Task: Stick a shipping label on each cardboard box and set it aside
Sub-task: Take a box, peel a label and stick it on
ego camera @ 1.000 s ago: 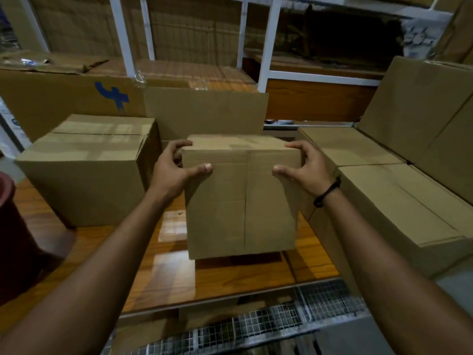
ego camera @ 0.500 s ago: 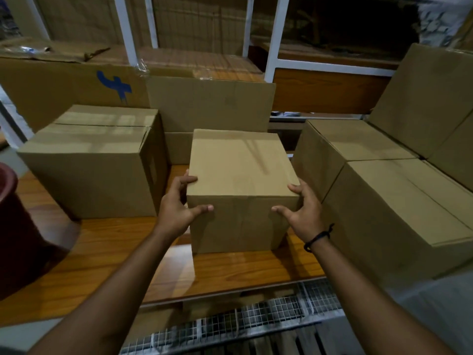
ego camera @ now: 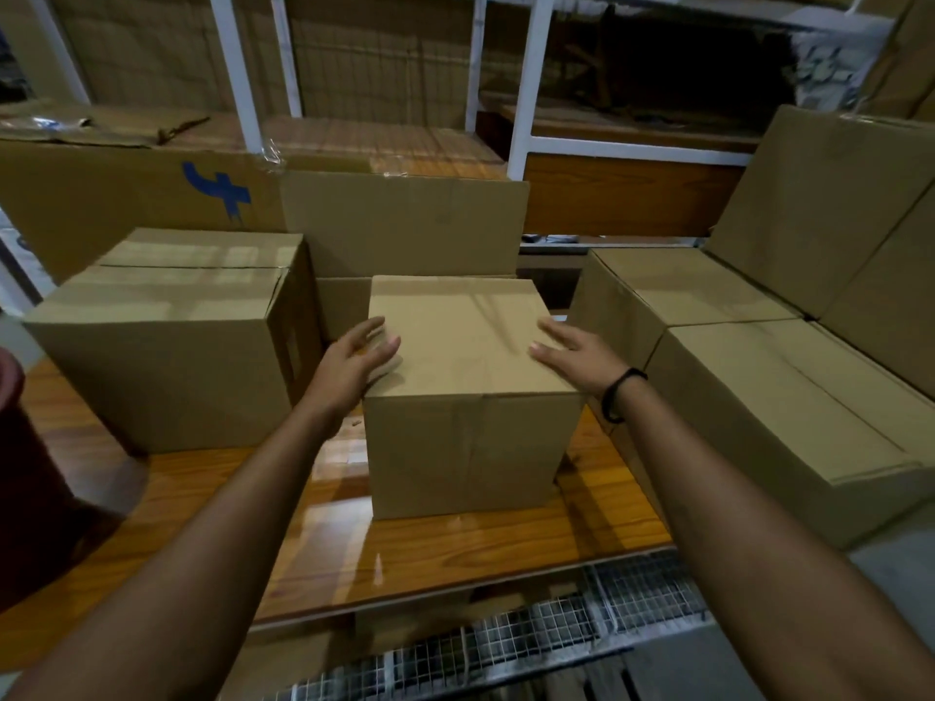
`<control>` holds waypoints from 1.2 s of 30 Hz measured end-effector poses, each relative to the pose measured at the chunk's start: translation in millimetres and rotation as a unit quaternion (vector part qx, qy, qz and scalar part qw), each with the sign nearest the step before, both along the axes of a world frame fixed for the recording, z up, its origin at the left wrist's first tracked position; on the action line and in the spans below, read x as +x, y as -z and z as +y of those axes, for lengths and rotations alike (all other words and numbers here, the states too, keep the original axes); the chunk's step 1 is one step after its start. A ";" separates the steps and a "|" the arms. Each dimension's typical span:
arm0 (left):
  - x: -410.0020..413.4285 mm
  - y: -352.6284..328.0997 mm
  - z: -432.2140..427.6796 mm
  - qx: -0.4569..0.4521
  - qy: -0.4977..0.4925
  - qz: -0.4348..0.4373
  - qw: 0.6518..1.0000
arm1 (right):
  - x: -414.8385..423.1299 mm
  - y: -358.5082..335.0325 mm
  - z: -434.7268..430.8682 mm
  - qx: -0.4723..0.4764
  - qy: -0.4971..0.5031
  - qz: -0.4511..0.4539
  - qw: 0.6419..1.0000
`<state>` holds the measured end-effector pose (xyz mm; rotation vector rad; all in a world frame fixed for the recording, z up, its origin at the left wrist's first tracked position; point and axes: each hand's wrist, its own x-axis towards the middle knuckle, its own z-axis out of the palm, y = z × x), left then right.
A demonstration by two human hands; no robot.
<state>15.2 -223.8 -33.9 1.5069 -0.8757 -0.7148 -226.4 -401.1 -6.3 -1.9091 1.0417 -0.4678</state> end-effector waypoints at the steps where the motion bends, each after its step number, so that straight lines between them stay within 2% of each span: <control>1: 1.9 -5.8 -5.3 0.021 0.014 0.015 1.000 | 1.9 -1.3 -1.2 0.005 -0.005 0.018 1.000; 5: 0.4 -15.6 -6.9 0.063 0.038 0.003 0.997 | 1.9 -1.7 5.8 -0.009 -0.016 0.021 1.000; 11: -12.6 -5.4 16.0 0.052 0.021 0.022 0.998 | -21.4 9.7 25.5 0.007 -0.016 0.020 1.000; 15: -11.7 -11.9 12.6 0.088 0.008 0.009 0.996 | -25.7 4.0 22.6 0.009 -0.015 0.023 1.000; 18: -4.1 -24.8 -3.6 0.107 -0.007 -0.041 0.993 | -12.1 -14.2 7.2 -0.002 0.008 0.010 1.000; 24: 4.9 -35.6 -30.1 0.141 0.021 -0.037 0.989 | 23.2 -23.3 -6.8 -0.004 -0.006 0.105 0.994; 27: 5.7 -32.5 -27.4 0.114 0.012 -0.071 0.991 | 22.2 -16.0 -2.1 -0.038 0.003 0.065 0.997; 33: 4.2 -35.9 -11.5 0.008 -0.029 -0.135 0.990 | 7.9 -13.5 17.6 -0.121 0.055 -0.077 0.988; 36: -3.6 -32.8 -6.0 -0.011 -0.029 -0.154 0.988 | -1.1 -6.2 27.6 -0.165 0.076 -0.090 0.979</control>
